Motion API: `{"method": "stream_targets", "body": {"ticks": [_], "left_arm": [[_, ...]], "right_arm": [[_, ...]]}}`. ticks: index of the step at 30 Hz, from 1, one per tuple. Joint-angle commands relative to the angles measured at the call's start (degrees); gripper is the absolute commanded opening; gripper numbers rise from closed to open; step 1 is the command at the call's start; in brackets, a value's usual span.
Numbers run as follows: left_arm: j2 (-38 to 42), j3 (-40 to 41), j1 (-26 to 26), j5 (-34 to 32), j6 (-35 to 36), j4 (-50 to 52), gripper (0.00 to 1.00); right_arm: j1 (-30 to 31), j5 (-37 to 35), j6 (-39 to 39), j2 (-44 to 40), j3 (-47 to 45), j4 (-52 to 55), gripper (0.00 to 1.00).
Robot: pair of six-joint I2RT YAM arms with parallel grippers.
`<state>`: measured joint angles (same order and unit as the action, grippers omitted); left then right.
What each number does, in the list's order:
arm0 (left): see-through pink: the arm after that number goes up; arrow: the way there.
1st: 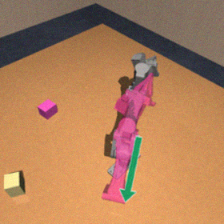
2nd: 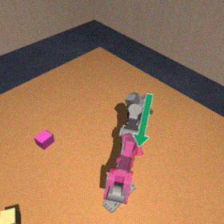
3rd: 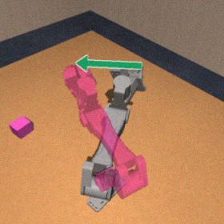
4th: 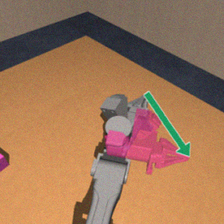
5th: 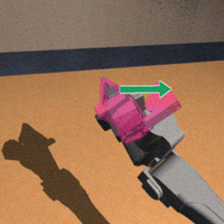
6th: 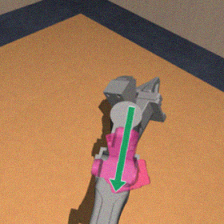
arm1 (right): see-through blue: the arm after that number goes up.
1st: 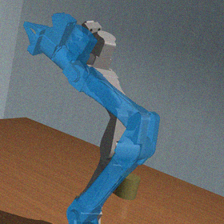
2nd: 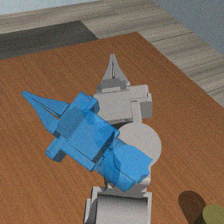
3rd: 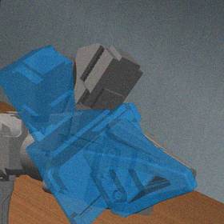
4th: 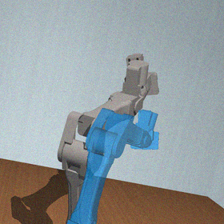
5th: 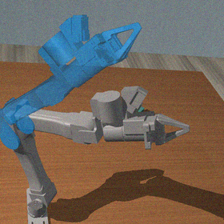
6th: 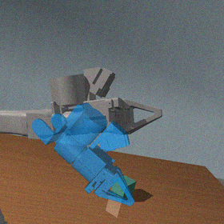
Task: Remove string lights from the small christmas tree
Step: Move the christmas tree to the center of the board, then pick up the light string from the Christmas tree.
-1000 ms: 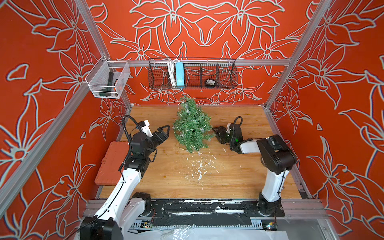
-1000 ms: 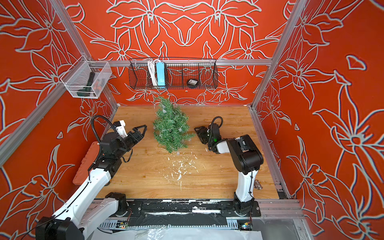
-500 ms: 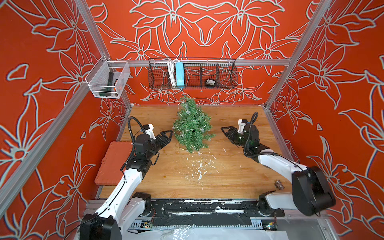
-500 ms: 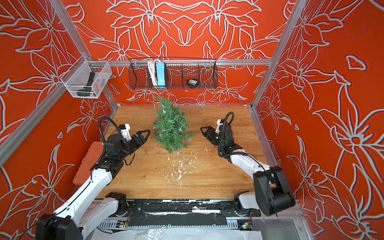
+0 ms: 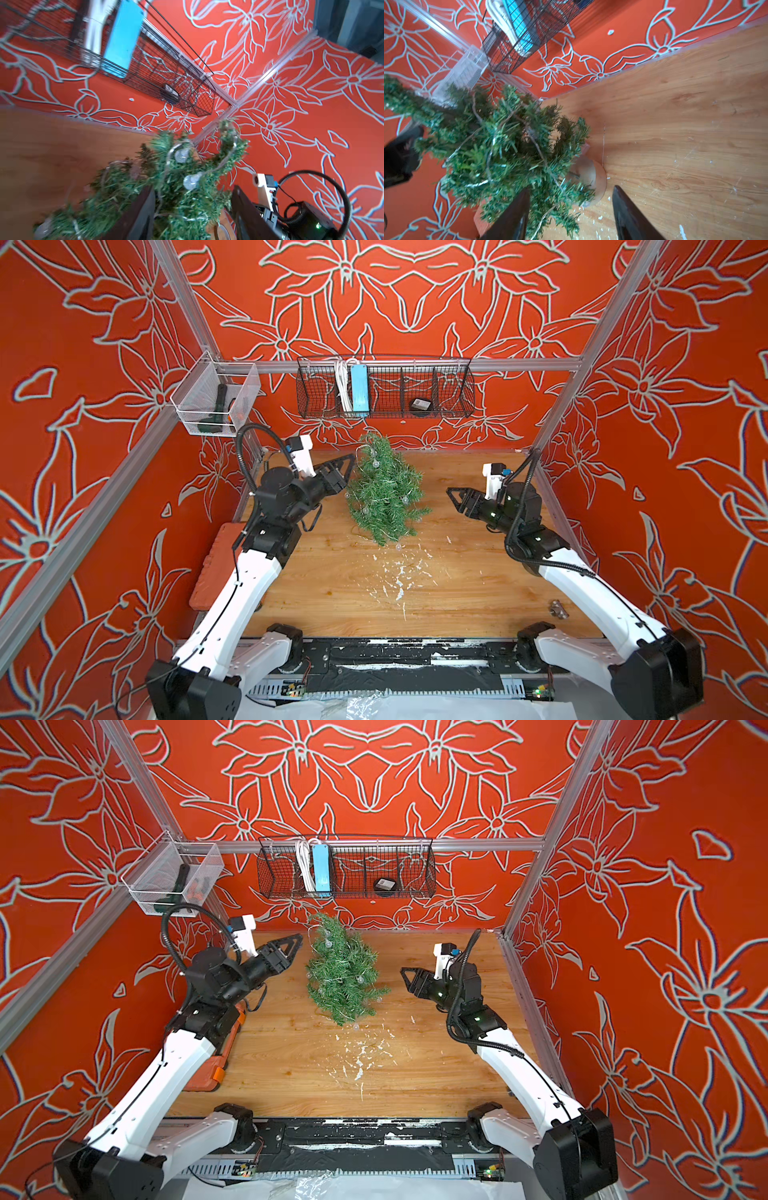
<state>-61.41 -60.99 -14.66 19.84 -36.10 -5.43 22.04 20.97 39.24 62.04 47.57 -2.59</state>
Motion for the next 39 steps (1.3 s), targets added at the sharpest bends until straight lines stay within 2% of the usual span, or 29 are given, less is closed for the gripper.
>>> {"method": "stream_targets", "body": {"ticks": [1,4,9,14,19,26,35,39], "left_arm": [[-2.4,-6.1,-6.2,-6.2,9.6,5.7,0.49],[-5.9,-11.3,-10.1,-13.0,14.0,9.8,0.44],[-9.2,-15.0,-11.0,-18.1,16.4,11.7,0.41],[-10.6,-16.2,-11.4,-18.6,16.7,12.4,0.33],[-9.5,-14.6,-11.9,-19.1,16.8,12.0,0.32],[-11.0,-14.0,-11.8,-16.3,16.0,9.1,0.28],[-12.2,-16.5,-11.9,-16.0,16.5,9.8,0.0],[-11.0,-17.6,-11.9,-15.2,15.8,10.9,0.0]], "right_arm": [[0.7,-0.2,-5.0,-1.5,1.8,3.8,0.63],[0.8,-0.2,-5.4,-1.7,1.6,4.2,0.62],[0.8,-0.2,-6.0,-2.7,1.3,5.1,0.62],[0.8,-1.0,-6.5,-3.4,1.1,5.8,0.62],[0.7,-1.7,-6.1,-3.5,0.1,5.4,0.62],[0.8,-1.4,-5.8,-3.0,-0.1,5.0,0.62],[0.8,-2.3,-5.9,-3.3,-0.3,5.4,0.62],[0.8,-2.1,-5.4,-2.6,-0.3,5.2,0.62]]}}
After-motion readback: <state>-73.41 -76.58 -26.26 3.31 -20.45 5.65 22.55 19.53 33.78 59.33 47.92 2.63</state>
